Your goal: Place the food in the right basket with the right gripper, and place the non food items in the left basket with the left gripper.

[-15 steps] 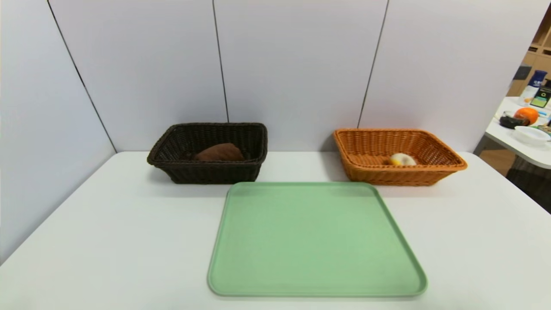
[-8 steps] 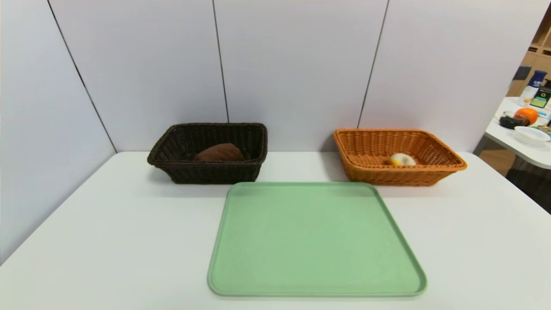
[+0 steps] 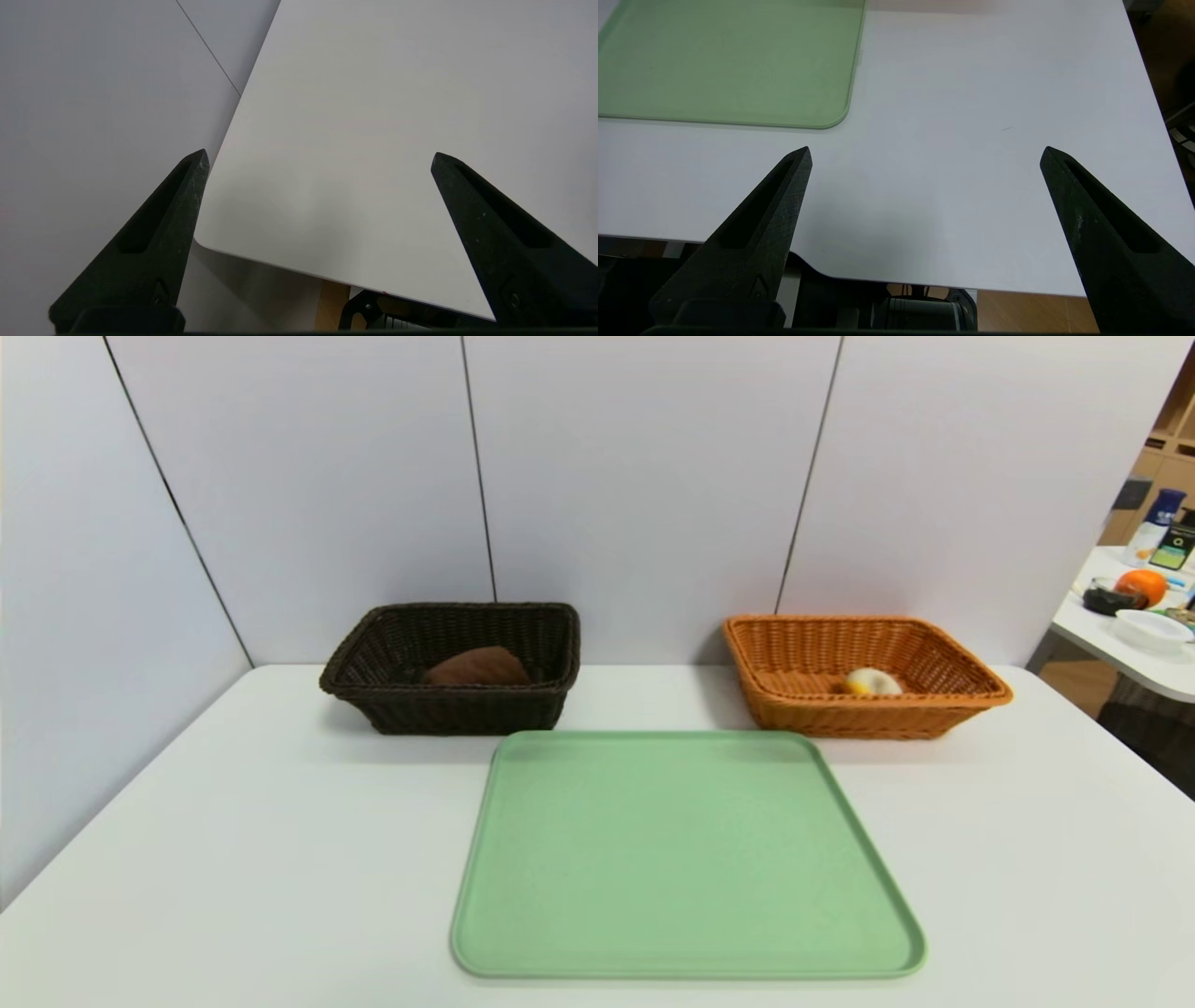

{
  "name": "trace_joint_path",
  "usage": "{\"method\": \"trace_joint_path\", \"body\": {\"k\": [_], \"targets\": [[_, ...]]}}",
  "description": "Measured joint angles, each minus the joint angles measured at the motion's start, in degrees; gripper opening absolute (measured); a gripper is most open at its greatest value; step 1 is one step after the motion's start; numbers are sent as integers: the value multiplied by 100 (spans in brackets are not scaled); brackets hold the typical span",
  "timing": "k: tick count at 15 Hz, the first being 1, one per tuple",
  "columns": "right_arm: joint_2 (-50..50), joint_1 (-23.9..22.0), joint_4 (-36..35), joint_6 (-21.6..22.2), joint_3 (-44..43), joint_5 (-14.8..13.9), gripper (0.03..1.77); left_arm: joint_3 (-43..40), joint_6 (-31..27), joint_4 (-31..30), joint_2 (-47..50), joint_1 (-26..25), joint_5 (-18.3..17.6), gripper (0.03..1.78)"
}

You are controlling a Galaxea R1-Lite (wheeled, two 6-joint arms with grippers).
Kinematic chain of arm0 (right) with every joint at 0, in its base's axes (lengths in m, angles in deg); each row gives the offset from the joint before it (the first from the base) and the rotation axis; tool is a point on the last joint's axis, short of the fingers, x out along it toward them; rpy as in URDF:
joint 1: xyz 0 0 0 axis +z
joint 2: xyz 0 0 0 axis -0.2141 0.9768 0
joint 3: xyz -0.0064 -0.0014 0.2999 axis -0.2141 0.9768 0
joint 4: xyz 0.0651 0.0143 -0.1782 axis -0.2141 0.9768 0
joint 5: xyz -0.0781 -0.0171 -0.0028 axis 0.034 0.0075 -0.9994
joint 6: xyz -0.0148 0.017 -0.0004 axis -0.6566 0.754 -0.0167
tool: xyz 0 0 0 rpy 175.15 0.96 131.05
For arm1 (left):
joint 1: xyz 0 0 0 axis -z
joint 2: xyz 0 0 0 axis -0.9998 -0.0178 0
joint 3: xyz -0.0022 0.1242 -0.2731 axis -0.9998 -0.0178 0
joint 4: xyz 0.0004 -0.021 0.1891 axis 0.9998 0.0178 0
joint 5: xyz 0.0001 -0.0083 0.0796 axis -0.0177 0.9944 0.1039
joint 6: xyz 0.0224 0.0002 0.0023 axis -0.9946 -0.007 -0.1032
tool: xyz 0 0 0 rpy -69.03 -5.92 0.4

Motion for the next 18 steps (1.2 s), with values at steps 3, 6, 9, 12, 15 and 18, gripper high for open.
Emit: {"method": "trace_joint_path", "body": {"k": [3,6,9,12,15,18], "targets": [[-485,-60,-21,-252,462,130,169,-226,0,-20,212,0,-11,169],[-926,-143,-283,-302,755,614,169,-363,45,-317,341,-1,-297,169],[-1139,-154,-1319,-269,1207,625,169,-705,52,-878,436,-112,-512,169],[-1306,-112,-2486,-258,1871,500,170,-1091,67,-1569,494,-173,-558,169],[-1406,-90,-2960,-245,2193,436,170,-1319,74,-1881,511,-182,-580,169],[-1438,-84,-3220,-252,2267,317,170,-1530,83,-2382,521,-184,-601,169]]}}
